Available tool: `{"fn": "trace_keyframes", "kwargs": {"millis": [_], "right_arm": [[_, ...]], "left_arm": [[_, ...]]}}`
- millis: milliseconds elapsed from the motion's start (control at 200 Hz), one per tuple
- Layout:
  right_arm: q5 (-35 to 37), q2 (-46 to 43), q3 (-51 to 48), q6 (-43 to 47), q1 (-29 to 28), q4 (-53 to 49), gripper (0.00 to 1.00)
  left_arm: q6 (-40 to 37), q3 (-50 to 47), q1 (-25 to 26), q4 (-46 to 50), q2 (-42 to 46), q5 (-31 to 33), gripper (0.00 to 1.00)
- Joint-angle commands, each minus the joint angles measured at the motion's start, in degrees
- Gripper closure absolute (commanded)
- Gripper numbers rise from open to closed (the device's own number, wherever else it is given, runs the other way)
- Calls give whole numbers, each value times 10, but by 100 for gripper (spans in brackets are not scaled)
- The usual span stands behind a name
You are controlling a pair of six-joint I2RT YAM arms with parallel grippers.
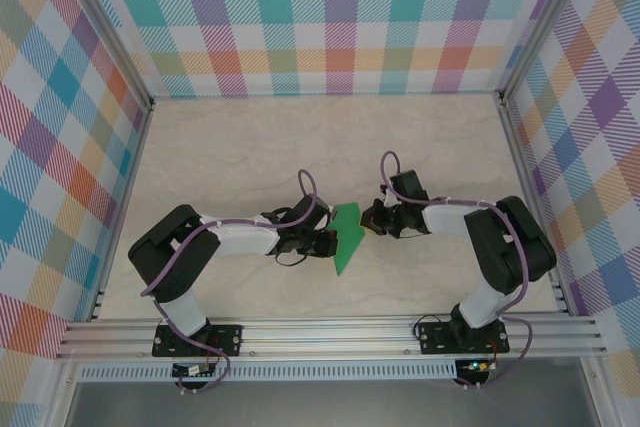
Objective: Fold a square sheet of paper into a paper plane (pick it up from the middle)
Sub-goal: Third fold the triangle at the center of the table.
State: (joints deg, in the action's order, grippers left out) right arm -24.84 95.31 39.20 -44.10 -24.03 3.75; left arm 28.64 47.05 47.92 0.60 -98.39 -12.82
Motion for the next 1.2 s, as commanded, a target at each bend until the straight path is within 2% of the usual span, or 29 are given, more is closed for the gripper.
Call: {"fn": "trace_keyframes", "kwargs": {"millis": [0, 220, 415, 460, 490, 530, 610, 690, 765, 925, 1195], "right_arm": [[-19, 16, -23, -1, 2, 20, 98], [-30, -19, -68, -9, 2, 30, 98], [-24, -166, -122, -12, 1, -17, 93], [-20, -206, -132, -8, 1, -42, 90], [-14, -228, -137, -7, 0, -64, 79], [-8, -262, -143, -4, 0, -91, 71], [-9, -313, -154, 2, -1, -126, 63], [-18, -342, -159, 3, -3, -142, 56], [-34, -347, -157, 4, -8, -138, 52], [-53, -311, -140, 9, -26, -116, 50], [-81, -221, -110, 9, -61, -48, 46]], "left_arm": [[-19, -17, 0, 85, -12, 33, 100], [-27, -36, 0, 82, -1, 20, 100], [-70, -56, 0, 87, 28, -17, 100], [-81, -61, 0, 93, 38, -23, 100], [-87, -64, 0, 95, 46, -28, 100], [-94, -67, 0, 98, 56, -33, 100], [-104, -69, 0, 105, 77, -34, 100], [-102, -66, 0, 111, 97, -22, 96], [-92, -58, 0, 116, 110, -8, 88], [-55, -50, 0, 116, 140, 33, 80], [-13, -71, 0, 80, 195, 24, 81]]}}
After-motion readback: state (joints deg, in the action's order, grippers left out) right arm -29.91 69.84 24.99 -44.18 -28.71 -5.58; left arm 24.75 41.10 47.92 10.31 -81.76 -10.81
